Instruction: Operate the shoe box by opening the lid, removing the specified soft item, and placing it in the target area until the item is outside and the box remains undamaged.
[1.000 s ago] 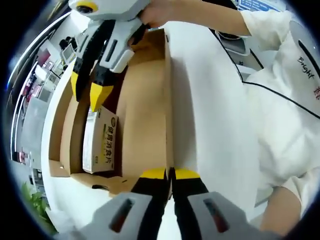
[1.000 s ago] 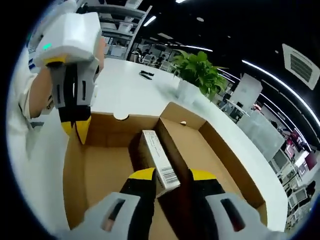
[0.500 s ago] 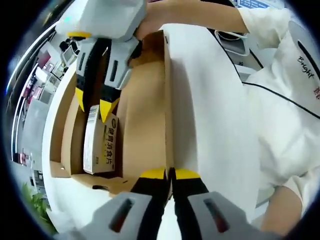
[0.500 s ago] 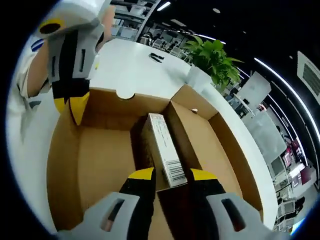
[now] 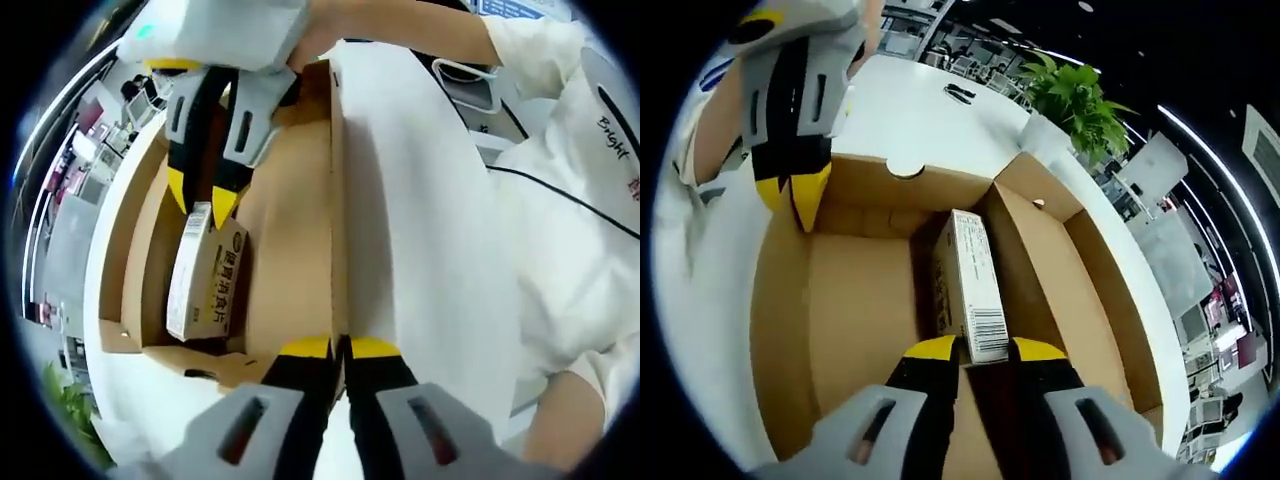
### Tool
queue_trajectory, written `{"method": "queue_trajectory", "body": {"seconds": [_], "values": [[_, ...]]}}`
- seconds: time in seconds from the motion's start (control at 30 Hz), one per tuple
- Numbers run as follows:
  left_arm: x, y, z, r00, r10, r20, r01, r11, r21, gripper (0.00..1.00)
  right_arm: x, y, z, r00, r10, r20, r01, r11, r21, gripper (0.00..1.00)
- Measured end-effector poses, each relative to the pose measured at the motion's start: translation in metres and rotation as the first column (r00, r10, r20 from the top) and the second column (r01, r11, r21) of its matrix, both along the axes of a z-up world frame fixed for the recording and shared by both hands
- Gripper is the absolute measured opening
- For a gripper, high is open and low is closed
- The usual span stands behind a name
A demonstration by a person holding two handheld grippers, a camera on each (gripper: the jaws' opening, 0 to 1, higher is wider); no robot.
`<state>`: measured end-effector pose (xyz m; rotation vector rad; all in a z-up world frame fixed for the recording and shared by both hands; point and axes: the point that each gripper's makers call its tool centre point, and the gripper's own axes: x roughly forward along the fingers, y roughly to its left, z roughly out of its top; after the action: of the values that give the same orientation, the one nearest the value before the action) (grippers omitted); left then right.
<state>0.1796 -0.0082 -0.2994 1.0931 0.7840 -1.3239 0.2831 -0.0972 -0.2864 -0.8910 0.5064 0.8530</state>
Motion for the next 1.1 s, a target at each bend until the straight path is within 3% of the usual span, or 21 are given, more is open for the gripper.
{"method": "queue_trajectory", "body": {"seconds": [0.17, 0.23, 0.27, 0.33, 0.43, 0.57, 0.67, 0.73, 0.8, 1.1], "values": [[0.0, 0.0, 0.0, 1.0, 0.001, 0.001, -0.001, 1.0, 0.0, 0.03, -0.009, -0.005, 0.0, 0.997, 0.001, -0.071, -0.001, 1.0, 0.003, 0.19], [0.0, 0.0, 0.0, 1.0, -0.005, 0.005, 0.005, 1.0, -0.002, 0.03, -0.012, -0.006, -0.001, 0.991, -0.018, -0.135, 0.021, 1.0, 0.022, 0.19], [0.0, 0.0, 0.0, 1.0, -0.004, 0.002, 0.004, 1.0, -0.001, 0.03, -0.015, -0.004, -0.002, 0.981, -0.018, -0.193, 0.024, 0.999, 0.029, 0.24], [-0.001, 0.0, 0.0, 1.0, 0.004, -0.002, -0.004, 1.0, -0.001, 0.03, -0.013, 0.002, 0.005, 0.977, -0.023, -0.214, 0.042, 0.996, 0.085, 0.33], [-0.001, -0.001, 0.0, 1.0, 0.002, -0.003, -0.002, 1.0, -0.005, 0.03, -0.016, 0.009, 0.01, 0.957, -0.007, -0.289, 0.038, 0.994, 0.102, 0.34], [-0.001, -0.001, 0.0, 1.0, -0.001, 0.003, 0.001, 1.0, -0.008, 0.03, -0.015, 0.014, 0.006, 0.947, 0.013, -0.322, -0.006, 1.0, 0.022, 0.35], [-0.001, -0.001, 0.0, 1.0, -0.006, 0.007, 0.006, 1.0, -0.018, 0.03, -0.013, 0.027, 0.006, 0.937, 0.022, -0.348, -0.014, 1.0, 0.027, 0.34], [-0.001, -0.002, 0.0, 1.0, -0.006, 0.009, 0.006, 1.0, -0.025, 0.03, -0.012, 0.029, 0.002, 0.929, 0.009, -0.37, -0.021, 0.999, -0.028, 0.34], [-0.001, -0.002, 0.0, 1.0, 0.001, 0.008, 0.0, 0.999, -0.033, 0.03, -0.006, 0.037, 0.001, 0.938, 0.023, -0.346, -0.037, 0.999, -0.032, 0.3], [-0.001, -0.002, 0.001, 1.0, -0.009, 0.016, 0.01, 0.999, -0.043, 0.04, -0.006, 0.042, -0.013, 0.913, -0.007, -0.409, -0.042, 0.993, -0.111, 0.19]]}}
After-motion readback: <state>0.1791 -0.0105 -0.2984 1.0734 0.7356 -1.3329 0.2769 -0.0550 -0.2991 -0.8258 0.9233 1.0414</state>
